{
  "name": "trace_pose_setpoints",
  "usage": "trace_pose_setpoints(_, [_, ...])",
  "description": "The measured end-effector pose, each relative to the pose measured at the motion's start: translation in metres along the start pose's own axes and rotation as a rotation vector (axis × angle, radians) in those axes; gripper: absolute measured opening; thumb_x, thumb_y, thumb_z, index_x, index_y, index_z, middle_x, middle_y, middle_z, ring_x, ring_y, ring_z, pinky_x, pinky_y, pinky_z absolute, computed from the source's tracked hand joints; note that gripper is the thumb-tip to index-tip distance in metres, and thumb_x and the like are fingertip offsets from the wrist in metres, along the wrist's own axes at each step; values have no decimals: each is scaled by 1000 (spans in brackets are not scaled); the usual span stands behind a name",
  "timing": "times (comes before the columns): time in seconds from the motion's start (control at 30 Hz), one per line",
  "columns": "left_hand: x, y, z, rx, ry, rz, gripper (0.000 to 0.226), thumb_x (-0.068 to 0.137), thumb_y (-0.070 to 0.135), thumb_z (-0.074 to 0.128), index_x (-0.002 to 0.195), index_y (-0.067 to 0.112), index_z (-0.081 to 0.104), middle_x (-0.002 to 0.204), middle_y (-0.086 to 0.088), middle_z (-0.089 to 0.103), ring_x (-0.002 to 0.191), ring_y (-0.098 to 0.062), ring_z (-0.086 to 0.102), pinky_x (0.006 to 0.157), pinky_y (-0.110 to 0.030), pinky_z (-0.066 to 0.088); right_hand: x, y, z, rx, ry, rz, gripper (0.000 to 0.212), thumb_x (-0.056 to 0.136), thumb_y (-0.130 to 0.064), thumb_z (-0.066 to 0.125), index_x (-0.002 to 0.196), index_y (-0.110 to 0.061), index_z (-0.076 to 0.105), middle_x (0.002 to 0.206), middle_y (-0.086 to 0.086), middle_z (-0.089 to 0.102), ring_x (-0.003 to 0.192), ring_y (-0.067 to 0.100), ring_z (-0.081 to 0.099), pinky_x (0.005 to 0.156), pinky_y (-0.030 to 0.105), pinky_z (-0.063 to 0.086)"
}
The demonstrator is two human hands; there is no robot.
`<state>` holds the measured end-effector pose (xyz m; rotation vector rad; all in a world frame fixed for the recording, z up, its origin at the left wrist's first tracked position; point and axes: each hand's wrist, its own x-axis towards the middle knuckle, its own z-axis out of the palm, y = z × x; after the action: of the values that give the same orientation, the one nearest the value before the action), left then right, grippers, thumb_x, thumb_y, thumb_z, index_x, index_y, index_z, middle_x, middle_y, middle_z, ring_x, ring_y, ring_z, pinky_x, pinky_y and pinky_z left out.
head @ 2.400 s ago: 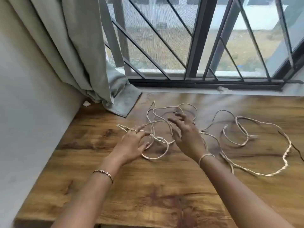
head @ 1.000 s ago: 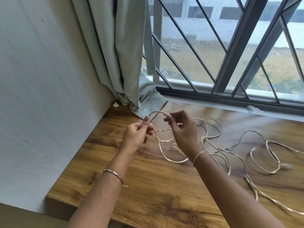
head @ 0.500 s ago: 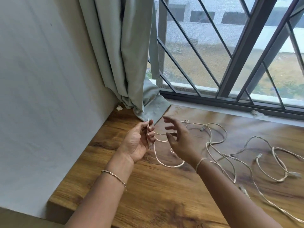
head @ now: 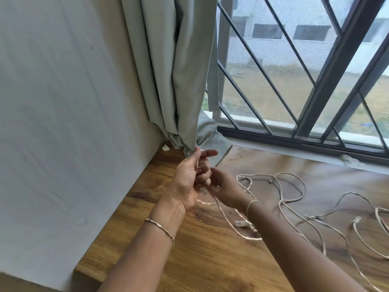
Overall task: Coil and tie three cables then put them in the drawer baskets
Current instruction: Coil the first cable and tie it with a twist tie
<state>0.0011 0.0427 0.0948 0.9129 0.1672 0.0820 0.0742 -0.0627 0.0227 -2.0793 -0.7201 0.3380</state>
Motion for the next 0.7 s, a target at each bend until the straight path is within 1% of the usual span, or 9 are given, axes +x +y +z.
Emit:
trace_pose_setpoints(0.07, [6, 5, -4, -5, -14, 50, 42, 101, 36, 35, 101, 5, 64, 54, 5, 31, 38, -3, 24, 39, -17, 18, -5, -3, 0, -124, -85, 21, 10, 77, -19, 64, 84, -25, 61, 72, -10, 68, 70, 7, 65, 75, 42, 56])
trace_pose_setpoints(0.17, [17, 13, -8, -2, -30, 111, 42, 101, 34, 37, 109, 2, 63, 66, 2, 54, 50, -6, 42, 45, -17, 33, -14, -15, -2, -397, -200, -1, 10, 86, -23, 57, 78, -27, 60, 77, -10, 73, 80, 9, 68, 84, 36, 53])
trace_pose_setpoints(0.23, [25, 17, -8, 21, -32, 136, 40, 102, 31, 36, 112, 1, 61, 83, -5, 70, 63, -12, 60, 54, -20, 45, -17, -23, -6, -543, -222, -46, 16, 92, -23, 48, 88, -26, 63, 80, -12, 74, 89, 9, 67, 95, 32, 40])
trace_pose_setpoints(0.33, [35, 16, -11, 70, -14, 144, 38, 103, 29, 35, 117, 2, 57, 110, -11, 71, 86, -24, 70, 70, -27, 54, -21, -35, -16, -637, -237, -93, 19, 92, -20, 46, 92, -27, 64, 78, -13, 73, 88, 5, 65, 98, 33, 24])
trace_pose_setpoints(0.43, [45, 12, -16, 223, 32, 131, 38, 103, 29, 34, 124, 2, 52, 117, -9, 69, 80, -23, 71, 62, -24, 54, -21, -46, -33, -712, -230, -112, 17, 93, -20, 50, 93, -29, 65, 81, -16, 71, 89, 4, 63, 100, 35, 20])
trace_pose_setpoints(0.53, [54, 7, -22, 382, 47, 115, 37, 103, 30, 34, 123, 4, 51, 117, -6, 69, 73, -23, 71, 57, -23, 54, -17, -53, -49, -781, -198, -128, 20, 92, -18, 50, 94, -30, 66, 83, -19, 70, 100, -1, 60, 105, 39, 4])
trace_pose_setpoints(0.6, [59, 6, -25, 460, 46, 124, 37, 103, 32, 34, 121, 6, 52, 113, -2, 71, 68, -23, 71, 53, -23, 51, -13, -58, -59, -856, -150, -141, 21, 91, -16, 52, 94, -31, 66, 82, -20, 68, 101, -2, 59, 107, 39, -3])
trace_pose_setpoints(0.67, [63, 7, -24, 439, 71, 138, 36, 103, 32, 34, 121, 6, 53, 110, -1, 72, 62, -21, 69, 49, -20, 48, -10, -64, -69, -914, -158, -137, 21, 90, -15, 56, 95, -33, 66, 82, -21, 68, 97, -1, 60, 110, 36, 5])
trace_pose_setpoints(0.7, [65, 9, -24, 376, 95, 133, 36, 104, 31, 33, 120, 6, 54, 109, -3, 72, 60, -19, 68, 48, -20, 46, -10, -67, -72, -909, -187, -128, 22, 89, -14, 58, 96, -32, 67, 82, -20, 69, 94, 0, 61, 108, 32, 17])
